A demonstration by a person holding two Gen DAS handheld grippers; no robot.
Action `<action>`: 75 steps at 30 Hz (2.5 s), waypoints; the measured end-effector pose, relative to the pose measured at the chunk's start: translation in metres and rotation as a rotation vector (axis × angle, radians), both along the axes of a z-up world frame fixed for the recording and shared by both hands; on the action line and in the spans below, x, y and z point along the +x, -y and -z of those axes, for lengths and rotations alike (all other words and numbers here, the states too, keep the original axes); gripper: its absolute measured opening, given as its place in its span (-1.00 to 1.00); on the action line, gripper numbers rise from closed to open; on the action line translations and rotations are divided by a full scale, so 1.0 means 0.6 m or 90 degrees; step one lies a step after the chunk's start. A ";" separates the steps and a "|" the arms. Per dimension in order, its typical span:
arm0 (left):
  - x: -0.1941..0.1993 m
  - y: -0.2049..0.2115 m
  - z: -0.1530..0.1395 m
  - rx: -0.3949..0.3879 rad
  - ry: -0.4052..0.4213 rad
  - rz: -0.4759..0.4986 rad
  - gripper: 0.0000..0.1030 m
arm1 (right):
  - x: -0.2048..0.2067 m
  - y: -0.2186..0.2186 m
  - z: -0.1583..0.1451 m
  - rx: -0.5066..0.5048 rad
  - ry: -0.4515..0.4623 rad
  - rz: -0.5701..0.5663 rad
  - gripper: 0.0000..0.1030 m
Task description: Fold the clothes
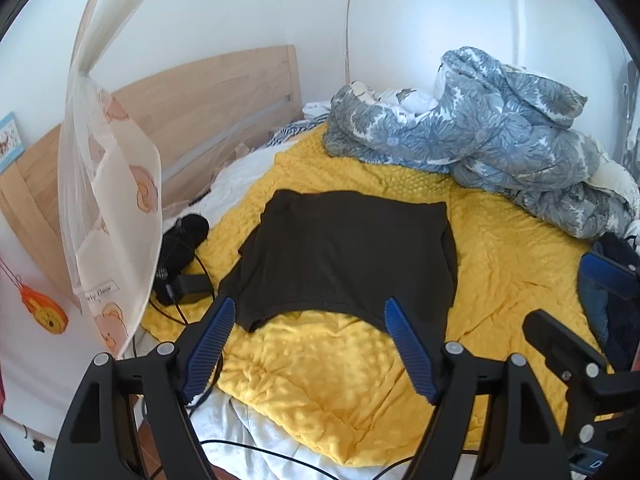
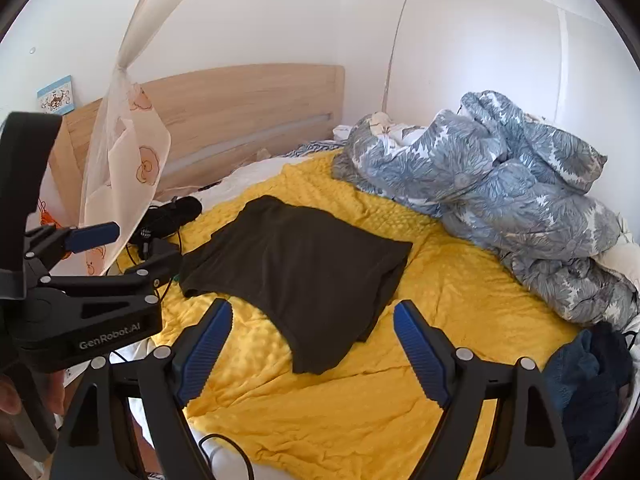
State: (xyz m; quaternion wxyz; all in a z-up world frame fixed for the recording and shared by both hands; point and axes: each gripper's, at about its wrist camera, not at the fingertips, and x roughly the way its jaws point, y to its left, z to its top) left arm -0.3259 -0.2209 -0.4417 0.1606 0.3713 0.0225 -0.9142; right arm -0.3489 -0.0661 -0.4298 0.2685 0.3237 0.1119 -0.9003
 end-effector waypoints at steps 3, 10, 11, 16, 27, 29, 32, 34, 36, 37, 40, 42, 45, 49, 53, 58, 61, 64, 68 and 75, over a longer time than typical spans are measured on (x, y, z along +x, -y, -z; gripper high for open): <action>0.002 0.003 0.005 0.014 0.000 0.005 0.57 | 0.006 0.004 -0.001 0.007 0.001 0.008 0.65; 0.003 -0.001 0.011 0.036 0.000 0.026 0.57 | 0.013 0.010 0.006 0.020 0.004 0.023 0.65; 0.002 -0.006 0.011 0.037 0.002 0.033 0.57 | 0.014 0.007 0.006 0.018 0.008 0.027 0.65; -0.004 -0.048 -0.003 0.026 0.005 0.069 0.57 | 0.020 -0.024 -0.001 0.000 0.027 0.072 0.65; 0.002 -0.114 -0.015 0.003 0.012 0.095 0.57 | 0.050 -0.100 -0.018 0.018 0.005 0.181 0.65; 0.006 -0.122 -0.014 0.003 0.014 0.098 0.57 | 0.054 -0.106 -0.019 0.019 0.006 0.179 0.65; 0.007 -0.130 -0.010 -0.001 0.021 0.097 0.57 | 0.059 -0.112 -0.019 0.015 0.010 0.175 0.65; 0.008 -0.134 -0.008 -0.002 0.025 0.096 0.57 | 0.061 -0.115 -0.018 0.015 0.013 0.172 0.65; 0.007 -0.135 -0.008 -0.003 0.027 0.094 0.57 | 0.060 -0.117 -0.017 0.010 0.020 0.170 0.65; 0.008 -0.135 -0.008 -0.005 0.028 0.092 0.57 | 0.059 -0.118 -0.017 0.007 0.023 0.169 0.65; 0.008 -0.129 -0.008 -0.013 0.030 0.083 0.57 | 0.058 -0.116 -0.016 0.003 0.030 0.161 0.65; 0.011 -0.122 -0.009 -0.016 0.029 0.076 0.57 | 0.058 -0.111 -0.016 0.002 0.031 0.153 0.65; 0.014 -0.109 -0.007 -0.015 0.032 0.064 0.57 | 0.059 -0.100 -0.014 0.003 0.033 0.141 0.65; 0.015 -0.096 -0.002 -0.013 0.036 0.055 0.57 | 0.057 -0.090 -0.010 0.002 0.041 0.134 0.65; 0.015 -0.088 0.002 -0.011 0.039 0.051 0.57 | 0.054 -0.079 -0.006 0.003 0.048 0.126 0.65; 0.015 -0.077 0.006 -0.009 0.041 0.045 0.57 | 0.055 -0.063 -0.003 0.009 0.045 0.114 0.65; 0.014 -0.072 0.008 -0.007 0.041 0.042 0.57 | 0.053 -0.057 -0.002 0.011 0.046 0.111 0.65; 0.014 -0.070 0.009 -0.007 0.041 0.042 0.57 | 0.052 -0.053 0.000 0.011 0.047 0.110 0.65; 0.013 -0.069 0.011 -0.007 0.043 0.044 0.57 | 0.051 -0.051 0.000 0.012 0.047 0.109 0.65; 0.012 -0.068 0.012 -0.010 0.044 0.042 0.57 | 0.051 -0.052 0.002 0.013 0.049 0.109 0.65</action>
